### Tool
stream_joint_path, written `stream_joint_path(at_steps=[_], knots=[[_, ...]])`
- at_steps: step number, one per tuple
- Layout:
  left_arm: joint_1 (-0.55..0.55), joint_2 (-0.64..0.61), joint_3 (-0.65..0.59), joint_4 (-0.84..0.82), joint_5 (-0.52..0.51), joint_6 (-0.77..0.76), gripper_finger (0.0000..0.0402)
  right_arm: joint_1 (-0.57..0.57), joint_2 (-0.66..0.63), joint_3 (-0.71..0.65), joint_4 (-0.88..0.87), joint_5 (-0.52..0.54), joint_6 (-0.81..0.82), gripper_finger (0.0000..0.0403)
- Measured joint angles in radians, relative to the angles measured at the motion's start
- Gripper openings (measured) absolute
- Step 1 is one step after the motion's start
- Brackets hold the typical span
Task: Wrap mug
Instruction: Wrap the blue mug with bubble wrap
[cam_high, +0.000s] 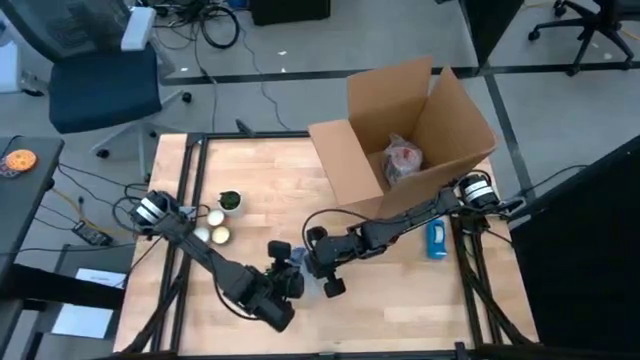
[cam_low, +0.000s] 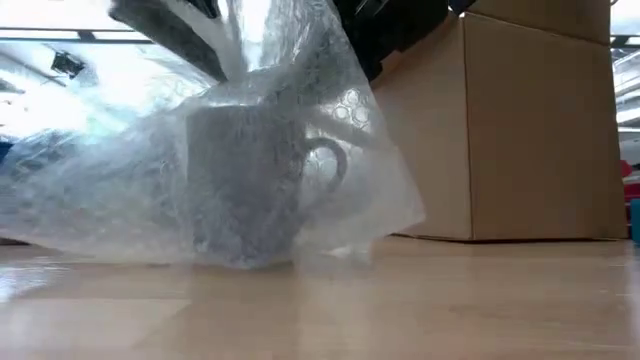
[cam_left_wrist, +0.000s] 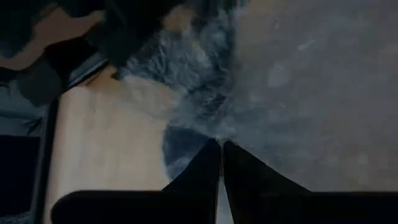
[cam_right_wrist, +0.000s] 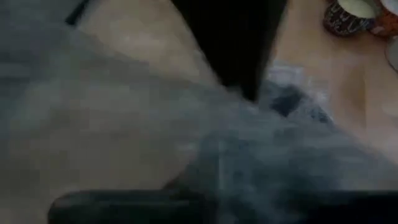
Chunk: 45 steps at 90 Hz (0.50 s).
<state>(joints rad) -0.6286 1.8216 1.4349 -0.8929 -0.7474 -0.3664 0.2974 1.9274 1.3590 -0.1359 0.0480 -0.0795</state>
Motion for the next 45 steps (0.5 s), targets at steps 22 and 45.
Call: stream_joint_path(at_steps=[22, 45], knots=[[0.059, -0.001, 0.000, -0.029, 0.079, 0.048, 0.0000, 0.000, 0.000, 0.000, -0.002, 0.008, 0.003, 0.0000], [0.105, -0.004, 0.001, -0.030, 0.243, 0.051, 0.0000, -0.002, -0.001, 0.011, -0.034, 0.012, 0.001, 0.0000]])
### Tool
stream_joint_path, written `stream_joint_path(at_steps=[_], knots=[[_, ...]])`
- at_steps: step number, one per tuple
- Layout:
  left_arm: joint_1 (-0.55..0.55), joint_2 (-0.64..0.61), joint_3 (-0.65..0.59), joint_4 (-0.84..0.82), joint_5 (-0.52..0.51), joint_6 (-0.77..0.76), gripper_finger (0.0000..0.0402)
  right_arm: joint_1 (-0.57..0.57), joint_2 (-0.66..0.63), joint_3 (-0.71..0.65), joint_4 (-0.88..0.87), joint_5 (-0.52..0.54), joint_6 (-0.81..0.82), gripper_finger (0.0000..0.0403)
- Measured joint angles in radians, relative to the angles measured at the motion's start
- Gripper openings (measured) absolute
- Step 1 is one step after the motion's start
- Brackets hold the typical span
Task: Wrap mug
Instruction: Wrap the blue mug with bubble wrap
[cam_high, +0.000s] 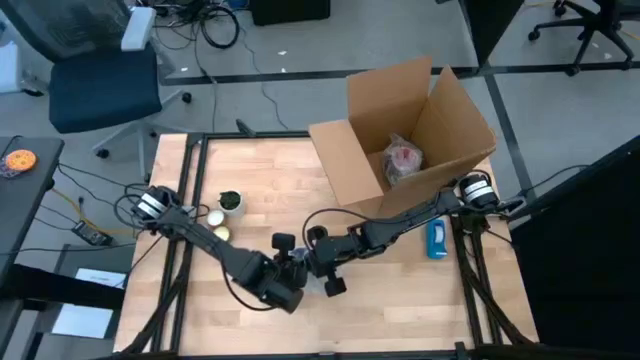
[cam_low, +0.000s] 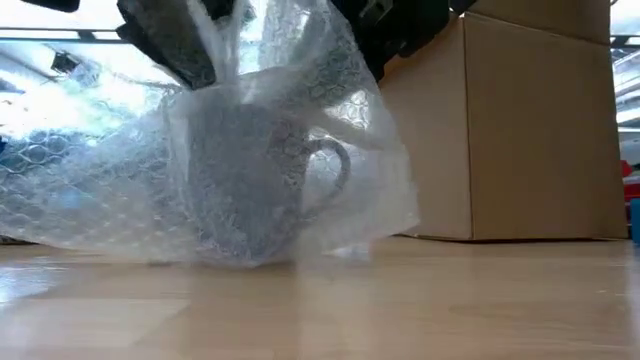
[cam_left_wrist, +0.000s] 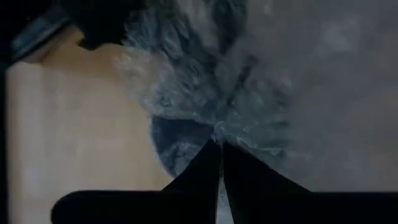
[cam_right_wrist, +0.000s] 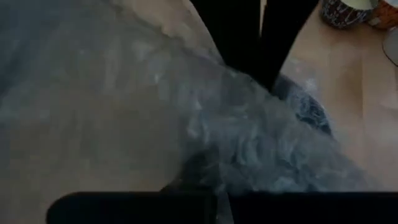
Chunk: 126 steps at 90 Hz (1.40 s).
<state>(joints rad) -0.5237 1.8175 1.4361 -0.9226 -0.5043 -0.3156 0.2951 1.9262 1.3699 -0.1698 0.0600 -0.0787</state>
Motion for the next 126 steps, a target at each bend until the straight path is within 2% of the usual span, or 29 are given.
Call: stream_joint_path(at_steps=[30, 58, 87, 99, 109, 126], knots=[[0.052, 0.002, -0.003, 0.020, 0.009, -0.027, 0.0000, 0.000, -0.045, 0.016, -0.173, 0.076, 0.001, 0.0000], [0.080, 0.005, -0.051, 0.120, 0.014, -0.028, 0.0000, 0.004, -0.091, 0.027, -0.184, 0.172, -0.043, 0.0000], [0.101, 0.007, -0.053, 0.128, 0.064, -0.001, 0.0000, 0.039, -0.249, 0.023, -0.321, 0.281, -0.020, 0.0000], [0.099, 0.007, -0.053, 0.128, 0.064, -0.001, 0.0000, 0.059, -0.306, 0.023, -0.401, 0.285, 0.047, 0.0000], [0.099, 0.007, -0.053, 0.128, 0.064, -0.001, 0.0000, 0.074, -0.305, 0.020, -0.417, 0.282, 0.100, 0.0000], [0.099, 0.007, -0.053, 0.127, 0.064, -0.001, 0.0000, 0.085, -0.227, -0.022, -0.286, 0.185, 0.104, 0.0000]])
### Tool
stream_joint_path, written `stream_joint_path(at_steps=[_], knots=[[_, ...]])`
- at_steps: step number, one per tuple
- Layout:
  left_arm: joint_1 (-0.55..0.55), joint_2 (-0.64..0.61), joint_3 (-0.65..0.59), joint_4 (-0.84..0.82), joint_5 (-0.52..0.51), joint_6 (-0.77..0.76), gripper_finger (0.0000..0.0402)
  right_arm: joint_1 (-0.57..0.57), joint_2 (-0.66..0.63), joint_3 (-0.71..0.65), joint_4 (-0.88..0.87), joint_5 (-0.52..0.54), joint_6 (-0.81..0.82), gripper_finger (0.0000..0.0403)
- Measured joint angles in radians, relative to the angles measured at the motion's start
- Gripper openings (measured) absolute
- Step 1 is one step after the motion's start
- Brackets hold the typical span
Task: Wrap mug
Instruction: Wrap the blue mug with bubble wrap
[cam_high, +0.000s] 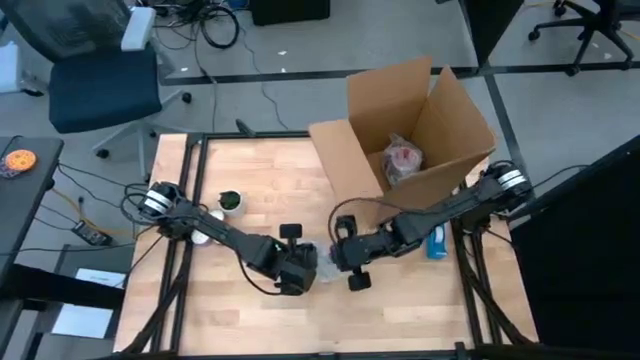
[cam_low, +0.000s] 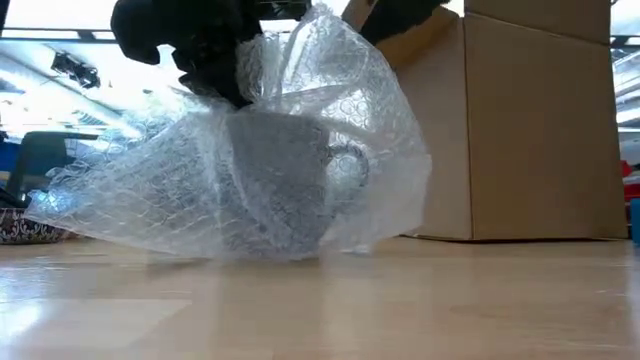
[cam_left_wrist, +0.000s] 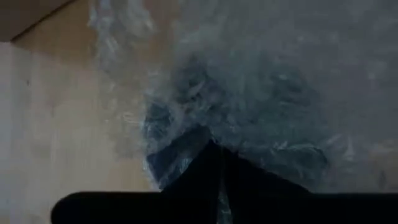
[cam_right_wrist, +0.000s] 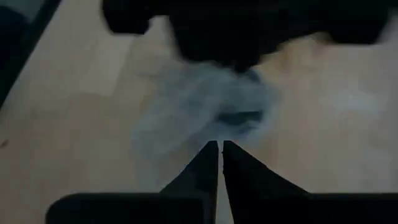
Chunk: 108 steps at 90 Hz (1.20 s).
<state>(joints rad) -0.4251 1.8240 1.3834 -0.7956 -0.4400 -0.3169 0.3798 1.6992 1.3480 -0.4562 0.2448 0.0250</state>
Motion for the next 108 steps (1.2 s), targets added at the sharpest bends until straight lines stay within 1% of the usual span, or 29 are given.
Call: stream_joint_path(at_steps=[14, 32, 41, 56, 67, 86, 94, 100, 108], knots=[[0.000, 0.000, 0.000, -0.002, -0.003, 0.000, 0.0000, -0.002, 0.055, 0.000, 0.171, -0.052, -0.028, 0.0000], [0.000, 0.000, 0.013, -0.008, -0.033, 0.000, 0.0001, -0.044, 0.147, 0.000, 0.189, -0.056, -0.035, 0.0000], [-0.002, 0.000, 0.031, -0.035, -0.028, 0.020, 0.0009, -0.062, 0.177, 0.002, 0.213, -0.053, -0.039, 0.0000], [-0.006, -0.004, 0.048, -0.081, -0.029, 0.030, 0.0037, -0.070, 0.183, 0.003, 0.241, -0.058, -0.068, 0.0000], [-0.006, -0.010, 0.051, -0.138, -0.032, 0.026, 0.0071, -0.074, 0.183, 0.002, 0.252, -0.054, -0.074, 0.0000], [-0.019, -0.053, 0.051, -0.152, 0.000, 0.034, 0.0124, -0.076, 0.179, 0.005, 0.263, -0.053, -0.075, 0.0000], [-0.034, -0.084, 0.051, -0.174, 0.017, 0.043, 0.0132, -0.075, 0.176, 0.002, 0.253, -0.047, -0.069, 0.0000], [-0.048, -0.113, 0.063, -0.142, -0.002, 0.043, 0.0133, -0.078, 0.187, -0.003, 0.229, -0.047, -0.062, 0.0000], [-0.062, -0.139, 0.058, -0.187, -0.017, 0.040, 0.0132, -0.079, 0.185, -0.005, 0.231, -0.045, -0.062, 0.0000]])
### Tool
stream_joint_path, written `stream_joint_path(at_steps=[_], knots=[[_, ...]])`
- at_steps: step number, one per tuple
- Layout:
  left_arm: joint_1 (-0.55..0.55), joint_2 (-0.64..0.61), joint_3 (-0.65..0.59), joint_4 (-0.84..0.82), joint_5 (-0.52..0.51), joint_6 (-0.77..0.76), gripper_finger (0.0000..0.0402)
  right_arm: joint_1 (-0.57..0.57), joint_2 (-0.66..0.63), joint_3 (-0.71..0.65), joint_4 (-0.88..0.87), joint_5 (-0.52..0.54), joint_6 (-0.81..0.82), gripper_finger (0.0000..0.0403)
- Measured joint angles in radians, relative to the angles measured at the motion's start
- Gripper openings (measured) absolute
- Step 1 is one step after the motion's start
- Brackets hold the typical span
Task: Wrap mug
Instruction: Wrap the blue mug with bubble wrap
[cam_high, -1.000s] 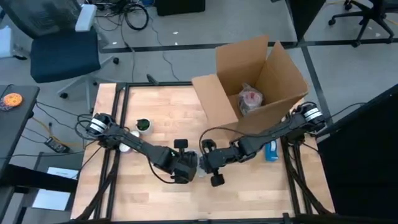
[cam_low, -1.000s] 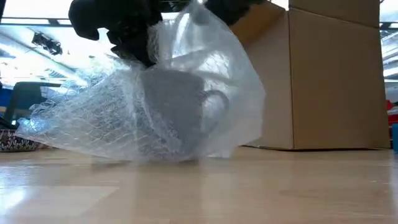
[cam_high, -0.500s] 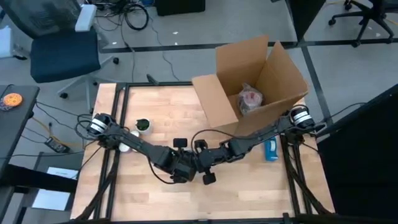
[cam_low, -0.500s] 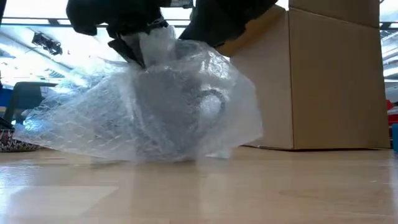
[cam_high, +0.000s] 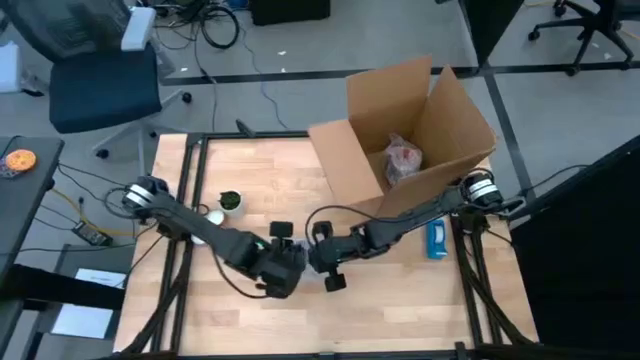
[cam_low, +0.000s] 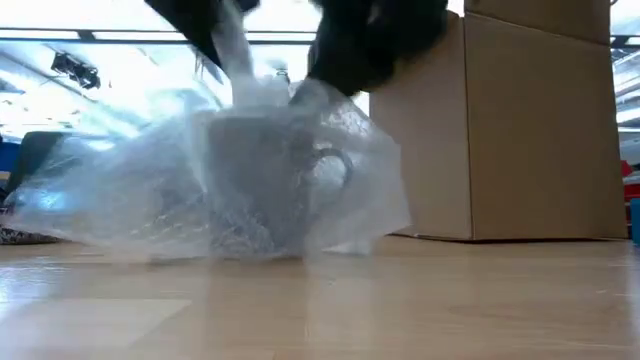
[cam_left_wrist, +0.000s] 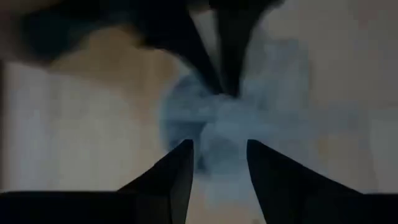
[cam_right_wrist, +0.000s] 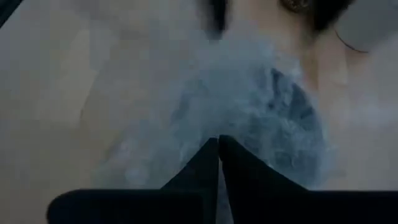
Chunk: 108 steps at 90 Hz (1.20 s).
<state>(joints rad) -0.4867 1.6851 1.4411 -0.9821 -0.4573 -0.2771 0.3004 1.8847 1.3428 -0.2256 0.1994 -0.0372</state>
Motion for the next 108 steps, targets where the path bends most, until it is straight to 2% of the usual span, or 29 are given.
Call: stream_joint_path(at_steps=[31, 37, 45, 53, 65, 75, 92, 108], knots=[[-0.084, -0.072, -0.003, -0.007, -0.027, -0.048, 0.0131, -0.012, 0.000, -0.002, 0.009, 0.016, 0.018, 0.0000], [-0.112, -0.072, -0.008, -0.008, -0.060, -0.070, 0.0131, -0.016, 0.000, -0.002, 0.010, 0.015, 0.018, 0.0000], [-0.148, -0.076, -0.058, 0.076, -0.110, -0.109, 0.0131, -0.019, 0.000, -0.002, 0.011, 0.015, 0.013, 0.0000], [-0.159, -0.071, -0.130, 0.227, -0.112, -0.113, 0.0131, -0.024, 0.000, -0.002, 0.011, 0.015, 0.010, 0.0000], [-0.148, -0.071, -0.240, 0.533, -0.062, 0.010, 0.0131, -0.033, 0.000, -0.002, 0.009, 0.015, 0.011, 0.0000], [-0.112, -0.070, -0.290, 0.646, -0.054, 0.086, 0.0131, -0.034, 0.000, -0.002, 0.009, 0.016, 0.011, 0.0000], [-0.027, -0.070, -0.333, 0.572, -0.143, 0.053, 0.0131, -0.019, -0.001, -0.001, 0.010, 0.023, 0.013, 0.0000], [0.021, -0.070, -0.333, 0.573, -0.151, 0.081, 0.0131, -0.004, -0.002, -0.001, 0.010, 0.023, 0.009, 0.0000]])
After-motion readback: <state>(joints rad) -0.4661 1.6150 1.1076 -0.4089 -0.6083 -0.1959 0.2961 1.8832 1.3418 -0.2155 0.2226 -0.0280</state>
